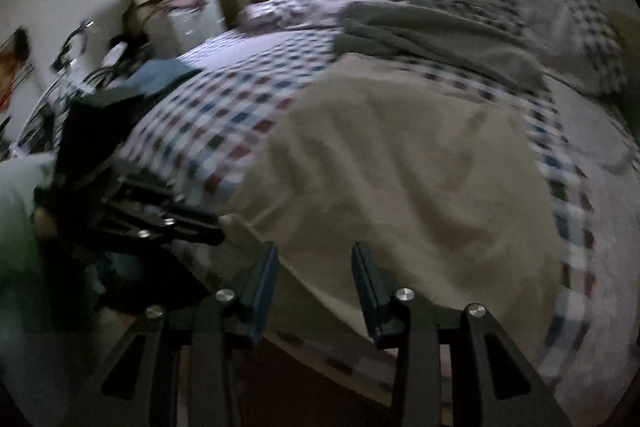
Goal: Fold clothes
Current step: 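Lay the beige garment down and open both grippers, then move both open grippers over the edge of the beige garment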
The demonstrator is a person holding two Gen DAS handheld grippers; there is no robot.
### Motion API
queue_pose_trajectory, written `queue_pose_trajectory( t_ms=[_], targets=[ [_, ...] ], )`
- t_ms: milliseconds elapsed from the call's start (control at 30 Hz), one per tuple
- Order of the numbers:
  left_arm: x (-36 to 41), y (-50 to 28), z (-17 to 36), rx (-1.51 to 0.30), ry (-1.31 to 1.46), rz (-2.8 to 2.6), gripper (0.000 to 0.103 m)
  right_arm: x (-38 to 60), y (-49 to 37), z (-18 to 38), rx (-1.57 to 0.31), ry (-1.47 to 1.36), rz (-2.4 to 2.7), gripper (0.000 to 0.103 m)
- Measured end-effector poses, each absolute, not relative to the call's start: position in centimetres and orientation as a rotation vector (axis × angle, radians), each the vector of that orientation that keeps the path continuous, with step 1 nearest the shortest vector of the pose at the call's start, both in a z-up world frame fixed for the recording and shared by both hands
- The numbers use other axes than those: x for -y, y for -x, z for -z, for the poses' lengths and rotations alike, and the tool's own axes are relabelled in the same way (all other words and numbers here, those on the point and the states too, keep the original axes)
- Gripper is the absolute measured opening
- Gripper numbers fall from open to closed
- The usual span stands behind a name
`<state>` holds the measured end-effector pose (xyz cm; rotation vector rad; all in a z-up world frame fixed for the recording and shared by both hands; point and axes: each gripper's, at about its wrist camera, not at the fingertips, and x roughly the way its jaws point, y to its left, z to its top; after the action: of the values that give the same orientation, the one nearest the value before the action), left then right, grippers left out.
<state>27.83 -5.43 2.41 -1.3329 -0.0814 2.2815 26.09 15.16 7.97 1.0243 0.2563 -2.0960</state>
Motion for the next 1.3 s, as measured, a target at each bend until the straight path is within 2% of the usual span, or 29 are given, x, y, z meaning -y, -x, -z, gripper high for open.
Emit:
queue_pose_trajectory(
  t_ms=[267,500,600,633,667,700,733,767,900,1067,1300],
  targets=[
    [3.5,-31.2,-2.8,-0.003,1.364,-2.273,0.000,-17.9,-24.6,-8.2,-0.166,-1.008,2.219,0.043],
    [1.5,-33.7,-1.1,-0.105,1.575,-2.193,0.000,-17.7,-25.1,-8.1,-0.201,-0.999,2.171,0.044],
    [4.0,-32.9,-2.0,0.075,1.562,-2.282,0.002,-17.4,-25.5,-8.1,-0.218,-0.989,2.159,0.044],
    [5.2,-32.5,-2.3,0.176,1.552,-2.303,0.008,-17.6,-25.4,-8.1,-0.205,-0.986,2.163,0.044],
    [6.3,-32.0,-2.5,0.281,1.541,-2.319,0.021,-17.8,-25.4,-8.2,-0.192,-0.983,2.168,0.044],
    [7.3,-31.6,-2.6,0.389,1.529,-2.324,0.029,-18.0,-25.4,-8.3,-0.178,-0.980,2.172,0.044],
    [8.1,-31.3,-2.7,0.476,1.509,-2.326,0.042,-18.4,-25.3,-8.3,-0.160,-0.981,2.180,0.044],
    [8.7,-31.1,-2.7,0.557,1.488,-2.325,0.046,-18.6,-25.2,-8.4,-0.141,-0.983,2.191,0.045],
    [8.7,-29.9,-2.9,0.724,1.402,-2.306,0.048,-19.8,-24.8,-8.1,-0.100,-1.013,2.247,0.049],
    [7.5,-28.7,-2.4,0.745,1.391,-2.317,0.048,-21.1,-24.6,-7.6,-0.077,-1.043,2.279,0.057],
    [6.8,-28.2,-0.9,0.770,1.470,-2.279,0.047,-24.0,-23.4,-7.9,0.051,-1.054,2.352,0.059]
  ],
)
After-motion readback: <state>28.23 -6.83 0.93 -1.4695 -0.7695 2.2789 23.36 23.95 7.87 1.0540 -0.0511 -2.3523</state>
